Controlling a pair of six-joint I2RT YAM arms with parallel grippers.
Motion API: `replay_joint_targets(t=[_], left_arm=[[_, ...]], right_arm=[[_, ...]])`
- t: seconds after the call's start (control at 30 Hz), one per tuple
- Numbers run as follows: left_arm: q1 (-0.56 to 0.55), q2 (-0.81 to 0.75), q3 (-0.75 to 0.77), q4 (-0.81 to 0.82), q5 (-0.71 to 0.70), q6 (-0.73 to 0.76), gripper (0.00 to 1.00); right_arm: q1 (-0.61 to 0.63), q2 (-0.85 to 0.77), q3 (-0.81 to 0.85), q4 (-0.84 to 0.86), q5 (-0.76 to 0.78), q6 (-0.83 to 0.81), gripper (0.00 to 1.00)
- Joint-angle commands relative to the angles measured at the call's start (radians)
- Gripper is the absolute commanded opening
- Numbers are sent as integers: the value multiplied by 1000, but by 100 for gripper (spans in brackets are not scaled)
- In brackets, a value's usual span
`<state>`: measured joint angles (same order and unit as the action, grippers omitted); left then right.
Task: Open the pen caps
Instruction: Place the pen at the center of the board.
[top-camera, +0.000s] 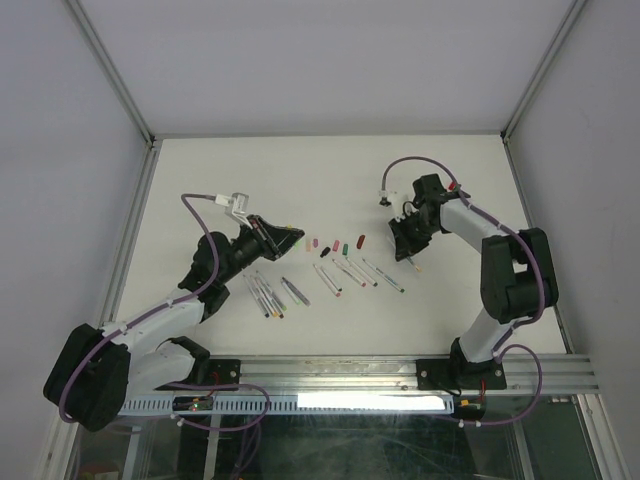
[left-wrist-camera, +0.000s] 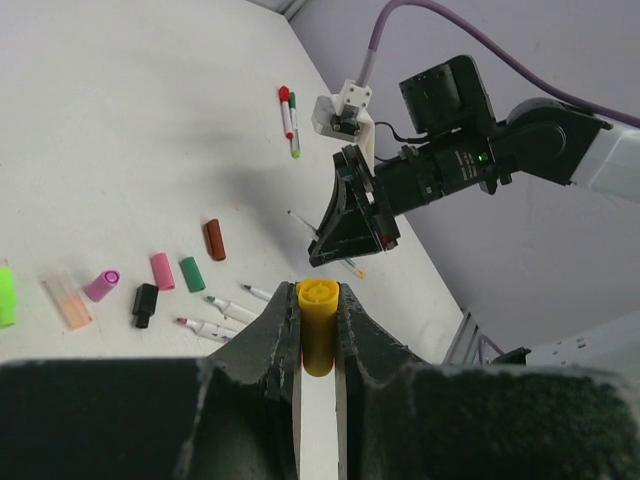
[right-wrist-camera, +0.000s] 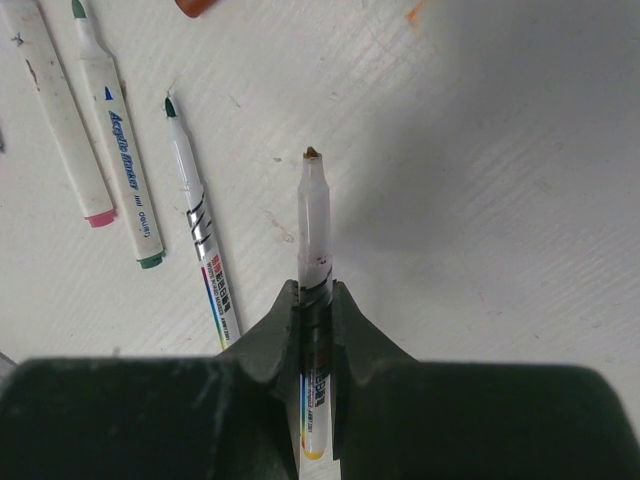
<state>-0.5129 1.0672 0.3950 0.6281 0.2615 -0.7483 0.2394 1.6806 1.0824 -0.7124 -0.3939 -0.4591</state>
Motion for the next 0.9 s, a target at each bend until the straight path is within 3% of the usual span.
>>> replay_joint_targets(t=[0.0,0.87], left_arm=[[-20,-32,-27,57,10,-18,0],[-89,2,-41,86,-40,-14,0]], right_arm=[[9,11,8,-1,25,-12,7],[18,47,11,1,55,-4,13]])
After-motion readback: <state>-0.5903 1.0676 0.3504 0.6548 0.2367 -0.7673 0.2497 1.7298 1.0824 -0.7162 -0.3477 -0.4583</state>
